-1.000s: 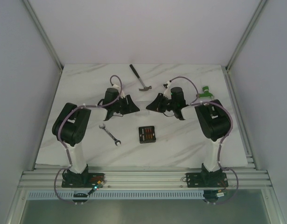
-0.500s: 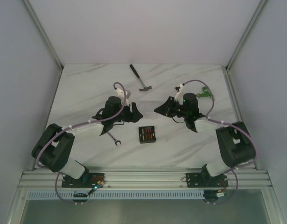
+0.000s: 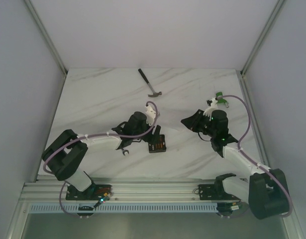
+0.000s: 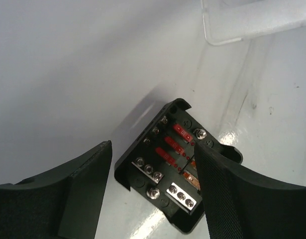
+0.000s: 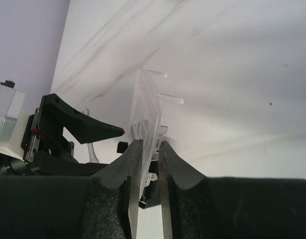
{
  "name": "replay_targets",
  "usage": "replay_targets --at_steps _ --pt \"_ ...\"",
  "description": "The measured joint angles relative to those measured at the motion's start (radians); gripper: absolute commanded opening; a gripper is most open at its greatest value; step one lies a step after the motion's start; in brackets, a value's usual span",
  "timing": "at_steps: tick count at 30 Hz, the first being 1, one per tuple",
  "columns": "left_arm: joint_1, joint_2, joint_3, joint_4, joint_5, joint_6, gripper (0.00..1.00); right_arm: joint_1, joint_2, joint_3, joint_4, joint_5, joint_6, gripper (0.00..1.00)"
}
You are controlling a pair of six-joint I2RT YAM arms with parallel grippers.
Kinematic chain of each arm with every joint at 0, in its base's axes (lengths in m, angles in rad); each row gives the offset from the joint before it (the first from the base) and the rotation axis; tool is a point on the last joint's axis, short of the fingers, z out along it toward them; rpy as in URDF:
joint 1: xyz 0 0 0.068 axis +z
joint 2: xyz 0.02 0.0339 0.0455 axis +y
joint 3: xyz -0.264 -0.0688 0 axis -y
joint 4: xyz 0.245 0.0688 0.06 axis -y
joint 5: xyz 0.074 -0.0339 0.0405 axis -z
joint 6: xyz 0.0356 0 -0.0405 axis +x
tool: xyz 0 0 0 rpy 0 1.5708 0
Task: Snap on the fuse box
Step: Pick up the fuse box cover from the center of the board, then close the fuse box cover on the fuse box base.
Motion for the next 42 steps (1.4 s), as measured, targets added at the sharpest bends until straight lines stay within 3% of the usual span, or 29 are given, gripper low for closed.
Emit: replay_targets --at_steps 26,37,42 --pt "-0.012 0.208 0.192 -0.065 -0.083 0.028 0.7 -0.002 -0.007 -0.022 -0.047 0.01 -0.013 0.0" --pt "0.122 0.201 0.181 -0.087 -0.169 -0.098 0.67 0.004 0.034 -0.039 0.032 -0.032 0.019 0.0" --pt "0.148 0.177 0.164 -0.099 -0.174 -0.144 0.73 0.048 0.114 -0.039 0.128 -0.06 0.062 0.0"
